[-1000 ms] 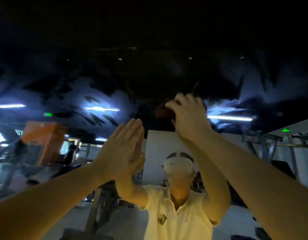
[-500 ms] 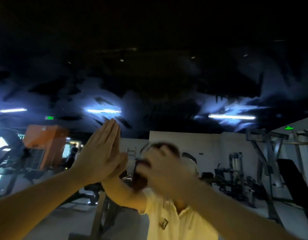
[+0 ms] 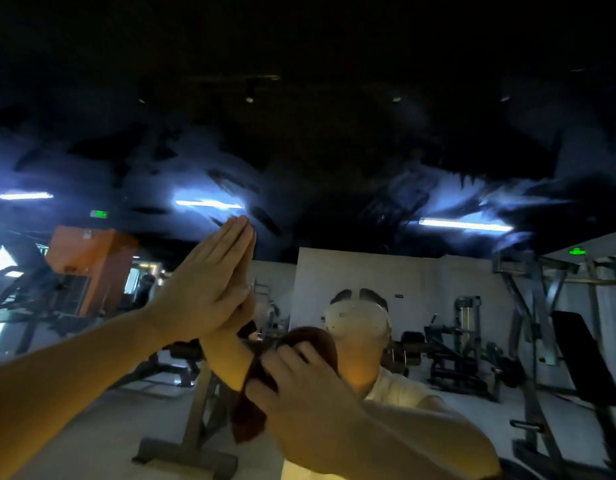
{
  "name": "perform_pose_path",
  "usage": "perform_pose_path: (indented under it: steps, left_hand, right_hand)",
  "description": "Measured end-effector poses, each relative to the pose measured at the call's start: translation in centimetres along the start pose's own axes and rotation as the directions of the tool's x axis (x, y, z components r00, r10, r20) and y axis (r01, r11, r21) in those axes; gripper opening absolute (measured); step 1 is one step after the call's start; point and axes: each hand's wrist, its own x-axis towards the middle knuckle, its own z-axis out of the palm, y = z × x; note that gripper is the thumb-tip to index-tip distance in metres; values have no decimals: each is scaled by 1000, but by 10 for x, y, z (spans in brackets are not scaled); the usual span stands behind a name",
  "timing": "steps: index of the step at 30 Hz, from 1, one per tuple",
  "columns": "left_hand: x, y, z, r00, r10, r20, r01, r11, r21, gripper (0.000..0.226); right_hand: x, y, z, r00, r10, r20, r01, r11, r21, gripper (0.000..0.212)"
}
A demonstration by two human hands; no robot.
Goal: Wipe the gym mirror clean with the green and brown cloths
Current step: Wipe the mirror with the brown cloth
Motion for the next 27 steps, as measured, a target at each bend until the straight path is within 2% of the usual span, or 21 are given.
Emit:
perform_pose_path:
  steps: [1, 2, 3, 4, 5, 7, 8, 10, 11, 12, 14, 16, 18, 20, 21, 22, 23, 24, 25, 27]
  left_hand:
    - [0, 2, 0, 1000, -13, 14, 13, 1000, 2, 86]
    - [0, 4, -1, 1000, -18, 22, 18, 1000, 2, 87]
    - [1, 5, 0, 1000, -19, 24, 19, 1000, 1, 88]
    - [2, 7, -1, 1000, -19, 25, 19, 1000, 3, 88]
    - [3, 8, -1, 999, -22, 28, 22, 1000, 7, 88]
    - [3, 11, -3, 998, -44, 52, 42, 999, 25, 89]
    - [4, 11, -4, 997, -51, 66, 49, 998, 35, 90]
    - [5, 12, -8, 997, -48, 68, 43, 997, 71, 90]
    - [5, 12, -11, 997, -46, 67, 39, 995, 95, 89]
    - [4, 14, -15, 997, -47, 68, 39, 993, 110, 89]
    - [-3, 22, -19, 997, -69, 43, 65, 994, 82, 88]
    - [-15, 30, -21, 993, -113, 18, 113, 994, 9, 88]
    - [-24, 31, -20, 993, -112, 42, 111, 994, 23, 84]
    - [-27, 34, -18, 991, -104, 84, 99, 994, 56, 84]
    - [-24, 40, -19, 989, -93, 116, 83, 993, 87, 86]
    - [-19, 47, -18, 986, -78, 145, 59, 989, 132, 91]
    - [-14, 52, -13, 986, -64, 155, 36, 983, 179, 96]
    - [-11, 56, -7, 985, -85, 153, 54, 979, 197, 103]
    - [-8, 58, -1, 982, -117, 151, 85, 975, 206, 111]
    - [-6, 53, 10, 969, -157, 190, 102, 957, 270, 129]
  right_hand:
    - [-4, 7, -4, 993, -118, 22, 119, 991, -52, 35]
    - [0, 21, -9, 984, -175, 27, 177, 981, -74, 36]
    - [7, 42, -16, 986, -166, 7, 166, 981, -105, 40]
    - [17, 65, -27, 993, -91, -81, 78, 986, -147, 43]
    - [29, 91, -45, 977, 47, -209, -83, 982, -167, 44]
    - [50, 135, -81, 842, 361, -402, -425, 902, -81, 45]
    - [58, 149, -92, 755, 476, -451, -532, 846, 3, 44]
    - [75, 151, -93, 590, 603, -537, -676, 732, 79, 43]
    - [83, 140, -85, 555, 613, -562, -703, 707, 78, 42]
    - [86, 122, -72, 570, 601, -561, -699, 713, 53, 42]
    - [78, 74, -37, 691, 525, -497, -602, 799, 7, 41]
    - [56, 32, -10, 831, 389, -397, -432, 902, -20, 40]
    - [26, 8, 0, 947, 180, -266, -201, 978, -55, 43]
    - [2, 15, -7, 990, -4, -142, -16, 990, -139, 43]
    - [-5, 30, -16, 991, -11, -131, -12, 985, -174, 43]
    - [-13, 52, -27, 985, 50, -168, -85, 974, -211, 44]
    - [-22, 77, -41, 956, 157, -248, -217, 947, -238, 48]
    - [-34, 102, -57, 896, 294, -332, -383, 890, -246, 52]
    - [-48, 125, -74, 806, 434, -401, -548, 804, -230, 55]
    - [-78, 163, -106, 578, 648, -496, -788, 602, -132, 51]
